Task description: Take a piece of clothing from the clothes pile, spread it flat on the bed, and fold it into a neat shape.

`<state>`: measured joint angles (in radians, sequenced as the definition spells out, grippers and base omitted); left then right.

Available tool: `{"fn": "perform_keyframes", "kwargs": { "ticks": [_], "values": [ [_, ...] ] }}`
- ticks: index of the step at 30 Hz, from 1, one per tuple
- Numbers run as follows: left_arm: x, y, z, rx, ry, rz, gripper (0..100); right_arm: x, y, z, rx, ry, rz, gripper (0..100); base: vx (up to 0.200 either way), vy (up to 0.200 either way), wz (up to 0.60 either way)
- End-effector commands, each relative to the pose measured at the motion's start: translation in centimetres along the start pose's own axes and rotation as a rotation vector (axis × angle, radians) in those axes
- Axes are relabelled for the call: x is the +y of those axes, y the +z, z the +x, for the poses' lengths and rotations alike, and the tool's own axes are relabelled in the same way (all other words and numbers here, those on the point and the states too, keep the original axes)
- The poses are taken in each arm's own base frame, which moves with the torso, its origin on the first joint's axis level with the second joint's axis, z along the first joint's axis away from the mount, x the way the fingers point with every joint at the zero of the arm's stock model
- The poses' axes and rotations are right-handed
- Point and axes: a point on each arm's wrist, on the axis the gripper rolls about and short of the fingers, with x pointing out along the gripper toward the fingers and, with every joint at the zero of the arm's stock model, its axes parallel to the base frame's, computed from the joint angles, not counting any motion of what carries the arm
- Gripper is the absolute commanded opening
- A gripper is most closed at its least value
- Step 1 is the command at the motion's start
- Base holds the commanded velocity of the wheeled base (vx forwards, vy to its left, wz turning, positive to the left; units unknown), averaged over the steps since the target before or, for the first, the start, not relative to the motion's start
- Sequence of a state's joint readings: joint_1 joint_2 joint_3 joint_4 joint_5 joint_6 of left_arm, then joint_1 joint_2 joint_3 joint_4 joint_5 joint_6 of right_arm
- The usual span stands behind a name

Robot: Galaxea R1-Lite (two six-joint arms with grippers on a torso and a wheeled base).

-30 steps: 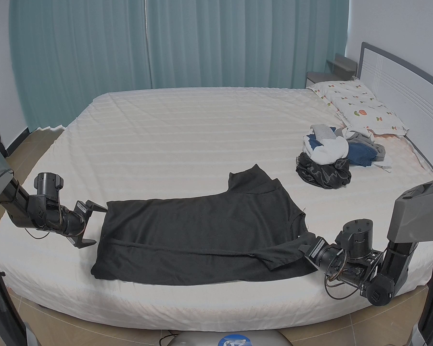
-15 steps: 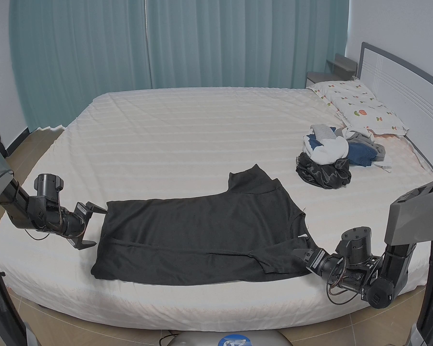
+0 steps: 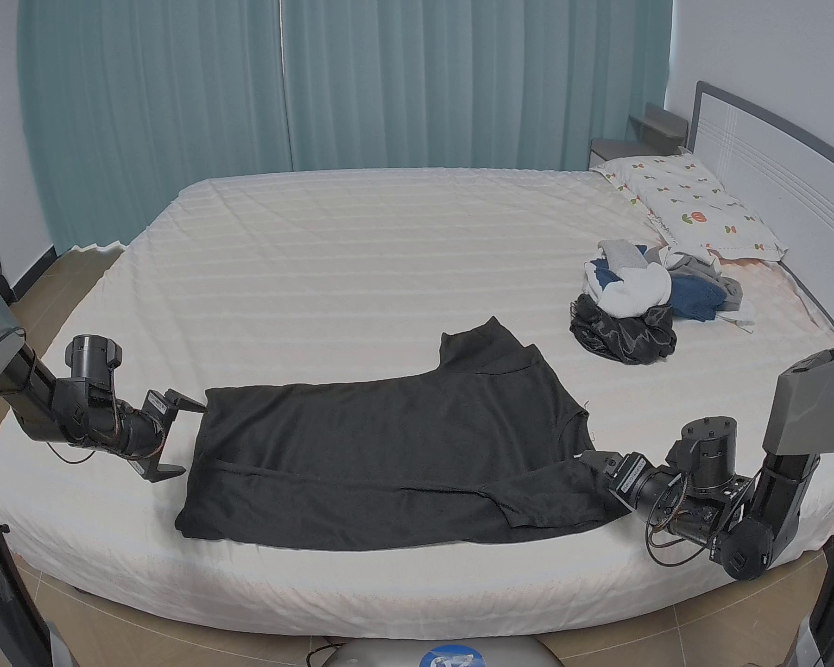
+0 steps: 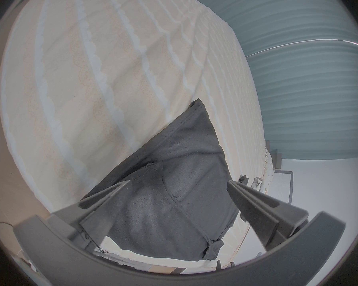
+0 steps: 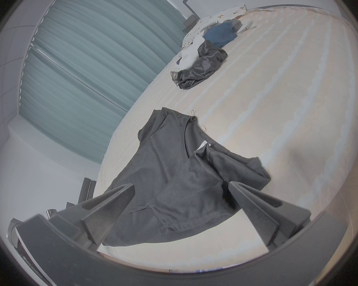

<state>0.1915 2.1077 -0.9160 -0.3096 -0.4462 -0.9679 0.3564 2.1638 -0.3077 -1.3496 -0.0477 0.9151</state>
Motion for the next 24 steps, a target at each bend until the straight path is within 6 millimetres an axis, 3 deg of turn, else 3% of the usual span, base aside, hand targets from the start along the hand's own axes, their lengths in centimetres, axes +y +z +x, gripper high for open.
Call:
{"fn": "perform_keyframes", "kwargs": {
  "ticks": [1, 13, 20, 24],
  "values": [
    [0.0, 0.0, -0.1, -0.002, -0.001, -0.001, 100, -0.1, 0.3, 0.1, -0.011, -0.002, 0.005, 100, 0.000, 0.000, 0.00],
    [0.3, -0.5, 0.0, 0.012, 0.007, 0.043, 100, -0.7, 0.6, 0.7, -0.004, -0.006, 0.017, 100, 0.000, 0.000, 0.00],
    [2.1, -1.6, 0.3, 0.039, 0.023, 0.387, 100, -0.7, 0.4, 0.9, -0.008, 0.009, 0.015, 100, 0.000, 0.000, 0.00],
    [3.1, -1.8, 1.3, 0.029, 0.003, 0.495, 100, -0.7, 0.4, 0.9, -0.009, 0.010, 0.015, 100, 0.000, 0.000, 0.00]
  ]
}}
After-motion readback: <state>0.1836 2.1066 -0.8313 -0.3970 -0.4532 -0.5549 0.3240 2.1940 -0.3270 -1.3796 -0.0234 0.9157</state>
